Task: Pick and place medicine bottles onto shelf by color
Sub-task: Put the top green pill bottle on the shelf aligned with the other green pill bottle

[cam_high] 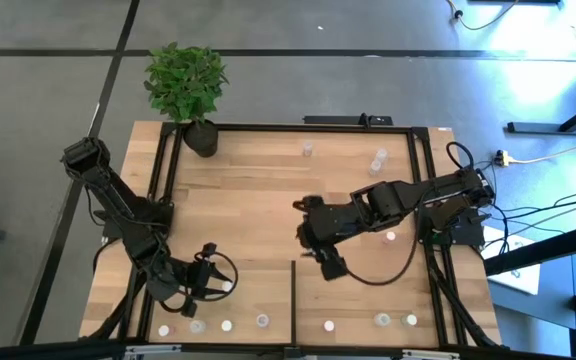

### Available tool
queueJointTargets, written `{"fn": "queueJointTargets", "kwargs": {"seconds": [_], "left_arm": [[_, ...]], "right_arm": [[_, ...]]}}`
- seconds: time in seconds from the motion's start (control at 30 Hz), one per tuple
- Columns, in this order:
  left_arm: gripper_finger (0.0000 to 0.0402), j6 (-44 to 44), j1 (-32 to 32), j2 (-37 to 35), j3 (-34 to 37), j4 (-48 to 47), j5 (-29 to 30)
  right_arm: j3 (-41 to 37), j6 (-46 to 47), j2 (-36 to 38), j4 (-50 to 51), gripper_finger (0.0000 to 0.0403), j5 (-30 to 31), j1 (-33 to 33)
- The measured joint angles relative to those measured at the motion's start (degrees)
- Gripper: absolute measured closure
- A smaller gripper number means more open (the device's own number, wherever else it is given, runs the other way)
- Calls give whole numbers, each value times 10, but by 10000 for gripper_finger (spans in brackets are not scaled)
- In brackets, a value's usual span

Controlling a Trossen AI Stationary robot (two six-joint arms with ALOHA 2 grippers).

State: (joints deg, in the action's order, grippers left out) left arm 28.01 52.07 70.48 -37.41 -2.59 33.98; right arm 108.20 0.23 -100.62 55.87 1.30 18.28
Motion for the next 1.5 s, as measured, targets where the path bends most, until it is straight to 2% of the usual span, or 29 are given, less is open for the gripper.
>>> {"fn": "queueJointTargets", "kwargs": {"seconds": [0.13, 0.23, 1.33, 1.5], "left_arm": [[298, 0, 0, 0, 0, 0, 0], [298, 0, 0, 0, 0, 0, 0], [298, 0, 2, 0, 0, -7, 1], [298, 0, 3, 4, 0, -7, 24]], "right_arm": [[0, -55, 0, -21, 192, -93, 0], [0, -80, 0, -29, 192, -118, 0], [0, -95, -1, -34, 192, -94, 0], [0, -95, -1, -34, 192, -94, 0]]}}
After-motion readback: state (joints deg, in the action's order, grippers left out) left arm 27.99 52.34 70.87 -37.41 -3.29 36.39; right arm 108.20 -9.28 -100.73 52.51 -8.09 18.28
